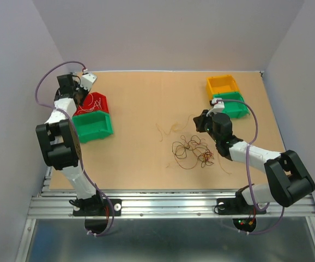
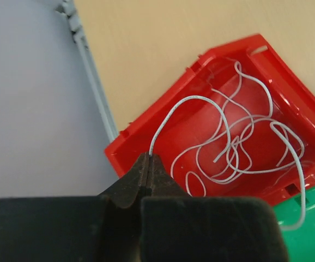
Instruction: Untangle the cables
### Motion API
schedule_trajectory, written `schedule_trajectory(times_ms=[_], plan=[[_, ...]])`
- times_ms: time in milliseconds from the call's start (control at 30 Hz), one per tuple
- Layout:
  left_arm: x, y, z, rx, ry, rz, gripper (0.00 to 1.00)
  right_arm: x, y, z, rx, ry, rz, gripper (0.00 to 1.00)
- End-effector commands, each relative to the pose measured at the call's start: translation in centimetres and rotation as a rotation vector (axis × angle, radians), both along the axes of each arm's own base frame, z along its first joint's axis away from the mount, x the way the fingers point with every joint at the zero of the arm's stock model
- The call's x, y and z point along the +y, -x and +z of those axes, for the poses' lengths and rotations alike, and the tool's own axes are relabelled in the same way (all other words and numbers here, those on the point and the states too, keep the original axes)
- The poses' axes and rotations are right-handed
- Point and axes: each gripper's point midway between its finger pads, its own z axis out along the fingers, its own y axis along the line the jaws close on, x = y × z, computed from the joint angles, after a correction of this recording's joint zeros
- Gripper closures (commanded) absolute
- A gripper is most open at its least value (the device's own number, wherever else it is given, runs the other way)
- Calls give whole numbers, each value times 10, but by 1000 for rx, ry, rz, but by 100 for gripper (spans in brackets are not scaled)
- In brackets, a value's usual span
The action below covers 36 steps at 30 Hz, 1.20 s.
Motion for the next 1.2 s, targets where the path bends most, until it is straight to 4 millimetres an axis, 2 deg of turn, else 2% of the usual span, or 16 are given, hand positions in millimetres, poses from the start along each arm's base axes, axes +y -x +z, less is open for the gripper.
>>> schedule_trajectory(times_ms=[0,33,167,233,400,467,567,633,700,833,867,933,1033,1067,1100,1167], plan=[[-11,-6,-7,107,-50,-115,100,4,-3,12,-50,-28,17,100],[-7,-8,-20,166,-54,-100,100,5,-4,12,-48,-29,18,99],[-5,-18,-38,245,-54,-59,100,7,-4,10,-42,-30,27,100],[-3,-31,-42,249,-46,-51,100,8,-4,10,-43,-32,31,99],[-5,-34,-46,291,-63,-78,100,6,-4,10,-45,-27,24,99],[-4,-34,-44,292,-60,-65,92,6,-3,10,-46,-28,26,99],[-6,-33,-27,252,-57,-65,72,7,-3,10,-45,-28,29,99],[-7,-30,-7,202,-61,-55,63,7,-3,10,-46,-30,32,99],[-5,-26,16,158,-67,-31,58,8,-3,10,-43,-32,34,99],[-12,-19,62,54,-50,-32,42,13,-2,9,-43,-27,65,100],[-21,-14,83,8,-33,-58,41,14,-2,9,-44,-23,76,99],[-36,-10,101,-32,-5,-73,36,21,0,10,-48,-23,121,99],[-88,0,126,-103,3,-153,34,32,5,16,-65,-32,196,99],[-129,11,129,-119,7,-227,34,35,6,20,-79,-38,214,100],[-150,12,137,-172,20,-259,33,41,9,25,-90,-48,250,99],[-195,31,133,-206,60,-353,30,46,13,33,-112,-64,285,99]])
